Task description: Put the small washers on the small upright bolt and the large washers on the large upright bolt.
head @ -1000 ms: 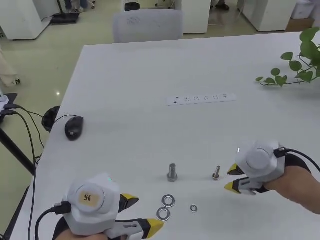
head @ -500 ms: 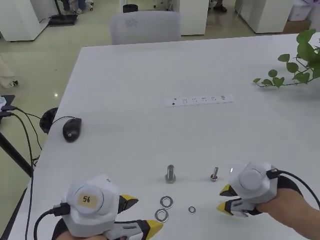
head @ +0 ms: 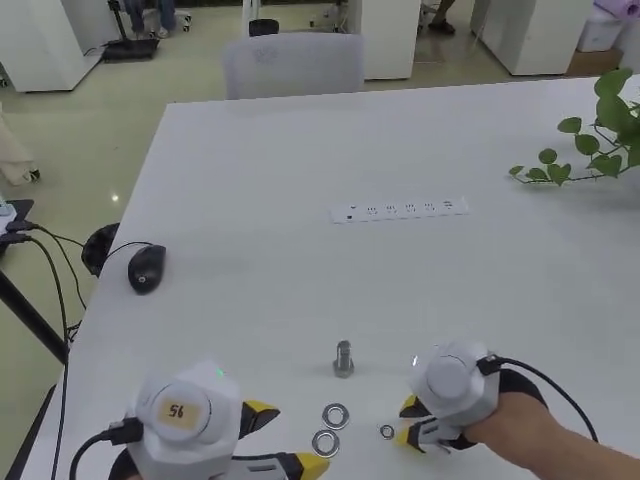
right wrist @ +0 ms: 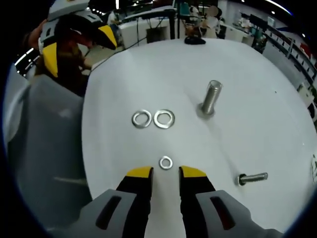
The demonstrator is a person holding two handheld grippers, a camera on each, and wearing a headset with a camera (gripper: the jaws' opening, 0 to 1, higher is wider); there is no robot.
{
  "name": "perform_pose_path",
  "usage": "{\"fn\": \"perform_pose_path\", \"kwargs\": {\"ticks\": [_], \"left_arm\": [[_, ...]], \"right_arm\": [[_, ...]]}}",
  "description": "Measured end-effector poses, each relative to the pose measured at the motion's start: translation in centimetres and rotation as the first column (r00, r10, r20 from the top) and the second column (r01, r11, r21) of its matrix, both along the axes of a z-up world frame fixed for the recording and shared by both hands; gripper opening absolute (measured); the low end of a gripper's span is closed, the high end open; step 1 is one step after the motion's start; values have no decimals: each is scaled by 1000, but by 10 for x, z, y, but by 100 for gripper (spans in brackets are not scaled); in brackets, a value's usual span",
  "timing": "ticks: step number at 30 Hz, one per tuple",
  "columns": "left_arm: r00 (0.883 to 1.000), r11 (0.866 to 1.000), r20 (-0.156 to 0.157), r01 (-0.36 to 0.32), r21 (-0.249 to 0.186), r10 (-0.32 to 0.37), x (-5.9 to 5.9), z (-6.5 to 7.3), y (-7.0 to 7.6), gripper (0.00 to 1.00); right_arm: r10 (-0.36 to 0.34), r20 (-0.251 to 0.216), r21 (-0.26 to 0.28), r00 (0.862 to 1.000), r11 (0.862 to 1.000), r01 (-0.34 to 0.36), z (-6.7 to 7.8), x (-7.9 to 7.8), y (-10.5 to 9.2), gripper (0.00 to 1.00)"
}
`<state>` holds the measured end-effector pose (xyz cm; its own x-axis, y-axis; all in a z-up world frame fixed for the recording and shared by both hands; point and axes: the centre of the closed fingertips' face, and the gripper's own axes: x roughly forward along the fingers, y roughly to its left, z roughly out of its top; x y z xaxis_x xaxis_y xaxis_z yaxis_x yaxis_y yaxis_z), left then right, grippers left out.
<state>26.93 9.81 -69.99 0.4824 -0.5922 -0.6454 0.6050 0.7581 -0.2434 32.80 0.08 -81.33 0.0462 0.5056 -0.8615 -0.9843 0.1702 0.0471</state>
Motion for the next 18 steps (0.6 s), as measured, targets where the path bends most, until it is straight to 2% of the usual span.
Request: {"fn": "perform_pose_path", "kwargs": {"ticks": [2, 8, 18], "left_arm": [[1000, 1000, 1, -1, 0, 1, 0, 0, 0, 50], [1000, 1000, 0, -8, 0, 8, -1, 0, 2, 50], [1000, 1000, 2, 0, -5, 0, 0, 0, -3, 50]], "right_arm": [[23, 11, -26, 1000, 999, -23, -4, -1, 2, 22], [59, 5, -45, 998, 997, -59, -11, -4, 4, 22], [137, 39, -77, 990, 988, -134, -11, -2, 7, 20]]}}
